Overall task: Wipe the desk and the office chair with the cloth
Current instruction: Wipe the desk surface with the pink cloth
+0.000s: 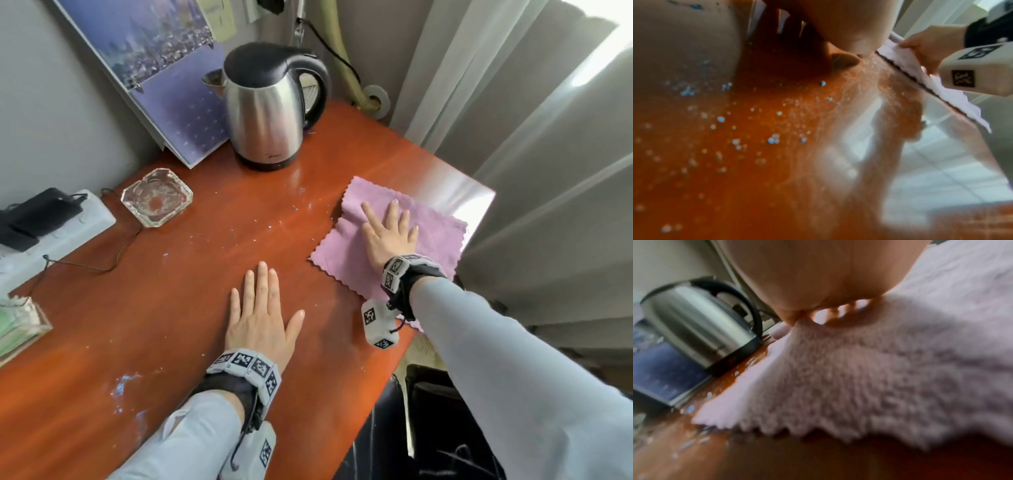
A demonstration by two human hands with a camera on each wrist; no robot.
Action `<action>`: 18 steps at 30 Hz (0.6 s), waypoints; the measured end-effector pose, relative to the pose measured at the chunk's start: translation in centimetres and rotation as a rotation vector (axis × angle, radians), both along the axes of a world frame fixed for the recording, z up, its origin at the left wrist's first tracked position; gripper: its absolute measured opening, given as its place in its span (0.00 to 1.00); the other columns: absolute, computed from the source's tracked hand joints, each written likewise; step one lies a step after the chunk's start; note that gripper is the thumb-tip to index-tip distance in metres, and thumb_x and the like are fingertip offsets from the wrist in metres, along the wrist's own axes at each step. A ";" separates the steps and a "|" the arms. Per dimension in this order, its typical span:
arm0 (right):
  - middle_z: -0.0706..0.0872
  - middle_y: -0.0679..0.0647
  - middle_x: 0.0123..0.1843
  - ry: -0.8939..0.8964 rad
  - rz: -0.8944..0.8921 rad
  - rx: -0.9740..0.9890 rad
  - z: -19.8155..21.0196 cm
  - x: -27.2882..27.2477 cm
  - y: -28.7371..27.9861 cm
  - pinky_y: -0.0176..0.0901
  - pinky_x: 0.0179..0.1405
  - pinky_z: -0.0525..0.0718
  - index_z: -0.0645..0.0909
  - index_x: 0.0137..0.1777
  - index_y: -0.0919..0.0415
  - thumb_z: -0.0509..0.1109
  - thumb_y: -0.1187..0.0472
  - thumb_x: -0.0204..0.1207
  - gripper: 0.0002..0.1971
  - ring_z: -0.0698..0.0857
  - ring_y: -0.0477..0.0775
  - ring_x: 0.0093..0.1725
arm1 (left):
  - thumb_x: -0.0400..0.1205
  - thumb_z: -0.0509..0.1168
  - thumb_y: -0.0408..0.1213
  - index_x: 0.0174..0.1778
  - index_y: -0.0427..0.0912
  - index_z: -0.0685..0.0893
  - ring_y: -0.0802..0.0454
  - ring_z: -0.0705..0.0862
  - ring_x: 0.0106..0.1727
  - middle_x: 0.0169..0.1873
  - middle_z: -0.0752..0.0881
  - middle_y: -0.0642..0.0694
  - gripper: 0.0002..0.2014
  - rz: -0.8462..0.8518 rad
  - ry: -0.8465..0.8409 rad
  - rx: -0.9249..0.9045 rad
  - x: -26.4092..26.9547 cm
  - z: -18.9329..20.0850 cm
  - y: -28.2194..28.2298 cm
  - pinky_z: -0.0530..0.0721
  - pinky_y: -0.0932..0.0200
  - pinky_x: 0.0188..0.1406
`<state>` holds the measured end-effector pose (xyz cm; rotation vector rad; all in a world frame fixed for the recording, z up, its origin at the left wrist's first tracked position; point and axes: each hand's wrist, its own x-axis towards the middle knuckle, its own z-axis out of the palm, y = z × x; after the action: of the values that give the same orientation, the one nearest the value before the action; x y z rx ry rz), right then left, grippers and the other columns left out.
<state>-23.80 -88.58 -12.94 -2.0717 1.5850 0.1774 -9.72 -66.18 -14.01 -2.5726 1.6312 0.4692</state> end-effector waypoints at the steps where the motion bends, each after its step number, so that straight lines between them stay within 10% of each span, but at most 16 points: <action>1: 0.31 0.55 0.87 0.034 0.051 -0.018 -0.4 0.5 0.0 0.64 0.82 0.31 0.42 0.85 0.33 0.42 0.46 0.88 0.26 0.32 0.63 0.85 | 0.82 0.35 0.64 0.88 0.38 0.49 0.42 0.51 0.88 0.88 0.48 0.41 0.43 0.000 -0.012 -0.003 -0.1 -0.2 0.1 0.55 0.37 0.85; 11: 0.24 0.55 0.84 0.120 0.353 -0.082 -1.0 2.7 6.3 0.67 0.81 0.29 0.29 0.83 0.36 0.38 0.37 0.85 0.30 0.27 0.65 0.83 | 0.83 0.42 0.63 0.87 0.34 0.56 0.39 0.57 0.87 0.87 0.54 0.38 0.43 -0.009 -0.050 0.017 -0.2 -0.7 0.0 0.60 0.34 0.83; 18: 0.27 0.52 0.86 0.134 0.236 -0.059 -0.7 1.6 -2.2 0.67 0.82 0.32 0.35 0.84 0.34 0.41 0.40 0.87 0.28 0.30 0.63 0.85 | 0.82 0.39 0.63 0.88 0.37 0.51 0.41 0.52 0.88 0.88 0.47 0.40 0.43 -0.005 -0.027 0.029 -0.1 -0.2 -0.2 0.56 0.36 0.85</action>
<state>-22.24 -90.81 -13.60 -2.3334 1.4321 0.3643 -9.84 -66.39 -14.21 -2.5424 1.6094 0.4522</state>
